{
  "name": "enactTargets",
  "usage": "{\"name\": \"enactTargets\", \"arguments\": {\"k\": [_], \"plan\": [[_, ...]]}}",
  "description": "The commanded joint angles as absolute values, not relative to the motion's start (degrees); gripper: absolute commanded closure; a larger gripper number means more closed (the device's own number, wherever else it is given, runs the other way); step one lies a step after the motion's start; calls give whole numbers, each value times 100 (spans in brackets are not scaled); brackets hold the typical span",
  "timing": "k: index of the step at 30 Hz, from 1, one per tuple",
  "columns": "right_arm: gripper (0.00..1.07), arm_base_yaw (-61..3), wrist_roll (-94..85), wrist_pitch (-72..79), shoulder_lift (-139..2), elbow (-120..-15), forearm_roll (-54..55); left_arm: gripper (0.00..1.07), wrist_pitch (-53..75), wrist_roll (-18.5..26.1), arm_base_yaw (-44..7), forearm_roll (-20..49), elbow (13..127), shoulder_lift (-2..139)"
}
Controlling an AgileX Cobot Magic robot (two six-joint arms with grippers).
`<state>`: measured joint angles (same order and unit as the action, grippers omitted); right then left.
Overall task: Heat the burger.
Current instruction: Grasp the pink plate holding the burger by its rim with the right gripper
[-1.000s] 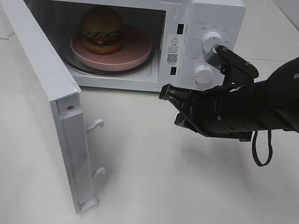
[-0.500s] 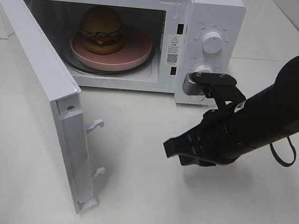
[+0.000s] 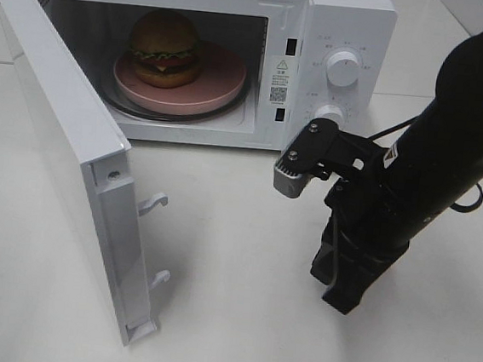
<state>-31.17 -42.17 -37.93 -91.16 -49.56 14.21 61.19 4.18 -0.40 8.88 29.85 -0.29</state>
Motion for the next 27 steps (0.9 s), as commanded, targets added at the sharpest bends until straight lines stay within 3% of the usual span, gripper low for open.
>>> {"name": "enactTargets", "arguments": {"k": [1, 12, 19, 21, 23, 24, 25, 26, 27], "plan": [[100, -3088, -5168, -4154, -9064, -5168, 1226, 6, 6062, 378, -29, 934, 2991, -126], [96, -3088, -7712, -4217, -9064, -5644, 464, 6, 6062, 378, -29, 934, 2991, -126], [92, -3088, -7993, -4165, -9064, -5764, -327, 6, 6062, 378, -29, 934, 2991, -126], [86, -3094, -7976, -4148, -9064, -5798, -596, 6, 6062, 378, -29, 934, 2991, -126], [72, -3105, -7809, -4114, -9064, -5856, -888, 6, 6062, 378, -29, 934, 2991, -126], [72, -3105, -7809, -4114, -9064, -5856, -888, 6, 6062, 378, -29, 934, 2991, -126], [59, -3105, -7592, -3971, -9064, -5896, -940, 6, 6062, 378, -29, 934, 2991, -126], [59, -3105, -7592, -3971, -9064, -5896, -940, 6, 6062, 378, -29, 934, 2991, -126], [51, -3105, -7231, -3822, -9064, -5942, -940, 6, 6062, 378, -29, 934, 2991, -126]]}}
